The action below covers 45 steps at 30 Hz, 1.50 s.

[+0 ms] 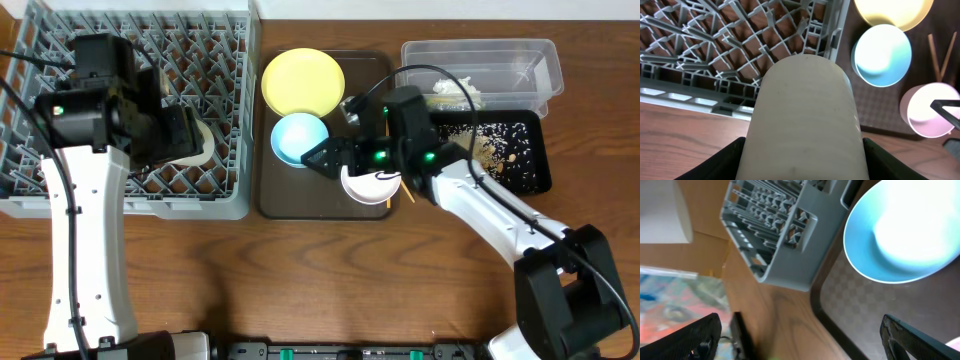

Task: Sort waste into correct bins and load items into the dishwasher
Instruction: 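Carry the white cup left toward the rack with the left gripper, then lower the white cup into the rack and open the left gripper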

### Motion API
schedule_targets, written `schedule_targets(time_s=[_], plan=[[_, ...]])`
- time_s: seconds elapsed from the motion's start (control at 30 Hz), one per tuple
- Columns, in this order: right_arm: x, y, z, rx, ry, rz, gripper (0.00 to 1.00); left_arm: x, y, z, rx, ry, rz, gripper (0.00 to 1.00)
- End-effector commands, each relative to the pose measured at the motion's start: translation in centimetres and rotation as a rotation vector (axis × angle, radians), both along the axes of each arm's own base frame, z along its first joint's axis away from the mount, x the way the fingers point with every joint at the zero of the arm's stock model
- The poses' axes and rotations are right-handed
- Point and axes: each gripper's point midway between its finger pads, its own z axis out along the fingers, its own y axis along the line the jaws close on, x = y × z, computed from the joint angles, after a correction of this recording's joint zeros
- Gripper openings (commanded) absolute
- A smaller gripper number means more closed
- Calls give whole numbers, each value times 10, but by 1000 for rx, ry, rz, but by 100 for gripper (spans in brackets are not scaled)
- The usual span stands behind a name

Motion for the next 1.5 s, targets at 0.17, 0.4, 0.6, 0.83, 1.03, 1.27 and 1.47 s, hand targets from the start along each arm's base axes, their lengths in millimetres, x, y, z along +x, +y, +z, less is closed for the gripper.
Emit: schedule_targets(time_s=[0.17, 0.4, 0.6, 0.83, 1.03, 1.27, 1.47], plan=[[0, 4, -18, -159, -64, -73, 99, 8, 8, -25, 39, 90, 17, 46], [-2, -7, -39, -295, -55, -139, 99, 17, 7, -53, 32, 178, 9, 46], [0, -13, -45, -344, -62, -169, 99, 18, 1, -73, 29, 254, -12, 47], [0, -13, -45, -344, -61, -169, 99, 12, 1, -91, 30, 327, -14, 46], [0, -13, -45, -344, -60, -169, 99, 7, 7, -104, 66, 364, -8, 47], [0, -13, -45, -344, -60, -169, 99, 13, 7, -104, 66, 343, -4, 47], [-1, -14, -46, -348, -56, -168, 99, 10, 7, -108, 65, 355, -4, 47]])
